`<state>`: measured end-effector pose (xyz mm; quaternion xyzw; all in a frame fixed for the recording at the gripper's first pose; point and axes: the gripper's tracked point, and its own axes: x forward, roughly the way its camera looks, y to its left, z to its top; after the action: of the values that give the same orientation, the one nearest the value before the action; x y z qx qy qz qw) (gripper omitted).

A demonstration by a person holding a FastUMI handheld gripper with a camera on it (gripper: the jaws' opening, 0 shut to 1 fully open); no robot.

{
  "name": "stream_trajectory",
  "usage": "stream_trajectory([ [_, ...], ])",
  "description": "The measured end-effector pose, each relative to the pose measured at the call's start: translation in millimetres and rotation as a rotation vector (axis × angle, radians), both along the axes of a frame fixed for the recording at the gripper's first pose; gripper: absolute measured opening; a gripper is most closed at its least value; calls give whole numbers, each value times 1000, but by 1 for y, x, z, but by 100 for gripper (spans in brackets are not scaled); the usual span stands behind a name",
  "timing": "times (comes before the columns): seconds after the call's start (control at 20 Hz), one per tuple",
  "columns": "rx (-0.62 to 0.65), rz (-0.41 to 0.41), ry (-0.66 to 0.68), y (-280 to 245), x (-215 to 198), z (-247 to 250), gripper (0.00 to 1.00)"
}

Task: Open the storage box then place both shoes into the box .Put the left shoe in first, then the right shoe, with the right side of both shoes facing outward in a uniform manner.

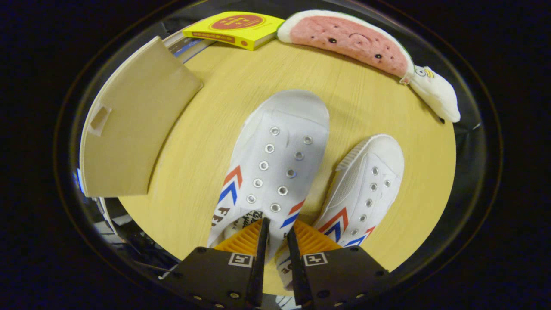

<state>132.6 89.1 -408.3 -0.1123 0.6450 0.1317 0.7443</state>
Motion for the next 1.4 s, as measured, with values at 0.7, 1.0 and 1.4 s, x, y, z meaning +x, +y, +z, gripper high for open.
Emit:
stream_trajectory([
  [0.7, 354, -181, 22, 8, -32, 32, 0],
  [1.0, 441, -189, -77, 20, -40, 108, 0],
  [1.4, 537, -77, -209, 112, -40, 227, 0],
])
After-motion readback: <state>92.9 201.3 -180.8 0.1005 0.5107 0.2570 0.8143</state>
